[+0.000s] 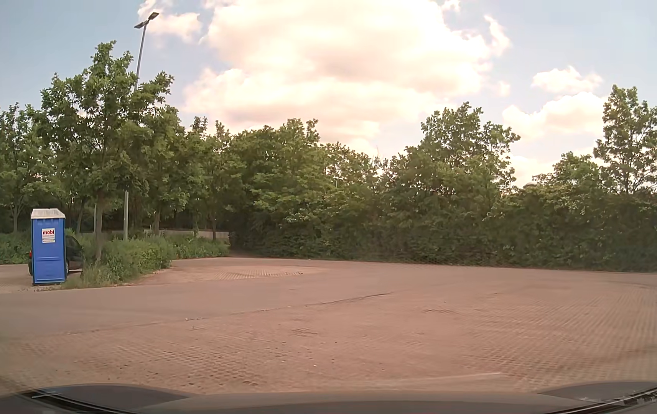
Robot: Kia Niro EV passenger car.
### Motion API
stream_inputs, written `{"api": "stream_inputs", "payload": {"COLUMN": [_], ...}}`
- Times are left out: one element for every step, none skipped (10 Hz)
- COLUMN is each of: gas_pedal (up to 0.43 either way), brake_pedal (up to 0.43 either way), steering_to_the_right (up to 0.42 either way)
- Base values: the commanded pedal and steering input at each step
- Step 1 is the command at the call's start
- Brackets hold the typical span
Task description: Follow the waypoints while adhering to traffic rules and regulations
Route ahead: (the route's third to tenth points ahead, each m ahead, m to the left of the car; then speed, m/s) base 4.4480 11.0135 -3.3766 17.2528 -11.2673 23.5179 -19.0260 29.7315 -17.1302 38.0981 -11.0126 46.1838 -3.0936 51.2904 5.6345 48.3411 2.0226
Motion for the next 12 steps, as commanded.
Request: {"api": "stream_inputs", "payload": {"gas_pedal": [0.0, 0.0, 0.0, 0.0, 0.0, 0.0, 0.0, 0.0, 0.0, 0.0, 0.0, 0.0], "brake_pedal": [0.268, 0.268, 0.268, 0.268, 0.268, 0.268, 0.268, 0.268, 0.268, 0.268, 0.268, 0.268], "steering_to_the_right": [-0.008, -0.008, -0.008, -0.007, -0.008, -0.008, -0.007, -0.007, -0.007, -0.007, -0.007, -0.007]}}
